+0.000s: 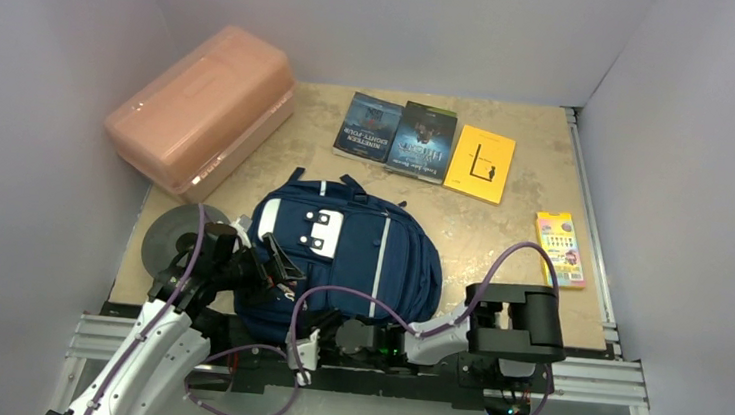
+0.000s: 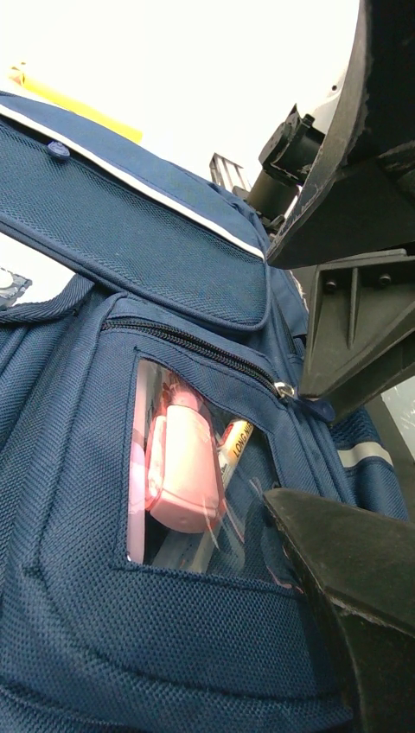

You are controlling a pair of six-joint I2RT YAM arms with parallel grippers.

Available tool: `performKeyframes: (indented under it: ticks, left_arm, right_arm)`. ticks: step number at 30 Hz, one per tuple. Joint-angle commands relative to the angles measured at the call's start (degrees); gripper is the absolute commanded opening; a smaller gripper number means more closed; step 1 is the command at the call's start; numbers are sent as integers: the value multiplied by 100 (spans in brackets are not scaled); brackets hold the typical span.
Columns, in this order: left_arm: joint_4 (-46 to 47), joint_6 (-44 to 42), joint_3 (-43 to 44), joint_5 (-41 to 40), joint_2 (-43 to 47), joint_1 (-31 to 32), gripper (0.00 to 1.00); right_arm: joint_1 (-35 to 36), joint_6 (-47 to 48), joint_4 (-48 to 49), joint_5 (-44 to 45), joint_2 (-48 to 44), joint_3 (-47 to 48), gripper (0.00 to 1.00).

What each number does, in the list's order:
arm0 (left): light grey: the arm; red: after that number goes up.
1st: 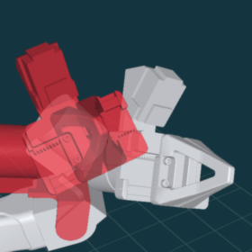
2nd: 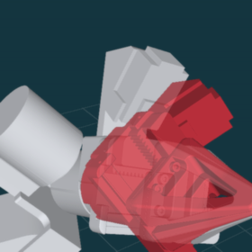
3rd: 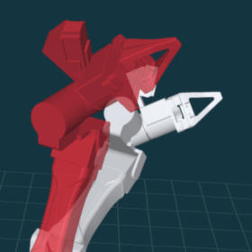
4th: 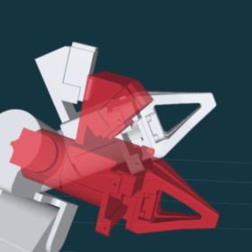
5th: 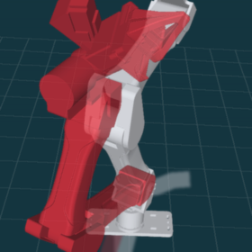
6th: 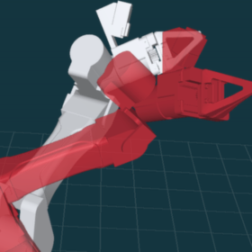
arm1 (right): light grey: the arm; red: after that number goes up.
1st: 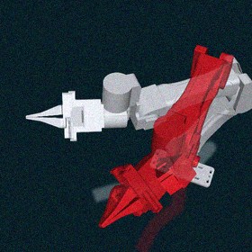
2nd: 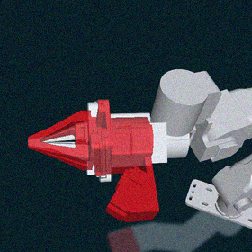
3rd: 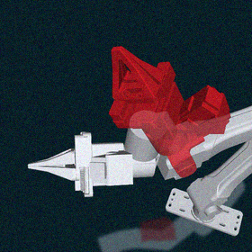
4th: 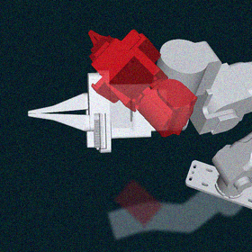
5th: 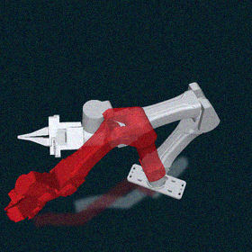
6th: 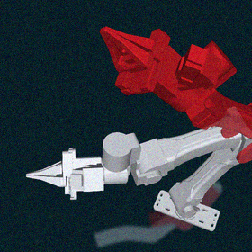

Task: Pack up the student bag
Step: Zip the student bag at the center of the board.

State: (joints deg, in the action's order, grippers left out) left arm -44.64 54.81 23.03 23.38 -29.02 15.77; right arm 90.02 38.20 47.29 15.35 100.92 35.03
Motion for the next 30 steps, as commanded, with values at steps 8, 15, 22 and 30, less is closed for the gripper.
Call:
performKeyframes:
  ticks: [8,15,22,30]
  left_arm:
    - [20,-151,154,-77,-59,-13,100]
    - [67,-150,117,-82,-86,-13,100]
    - [55,-143,125,-70,-86,-13,100]
    - [18,-151,133,-71,-97,-13,100]
  right_arm:
    - [2,-154,414,-1,-136,-68,17]
    - [-74,-468,353,-45,-426,-138,13]
    - [-159,-541,627,67,-114,-110,19]
    - [-294,-569,819,123,181,45,20]
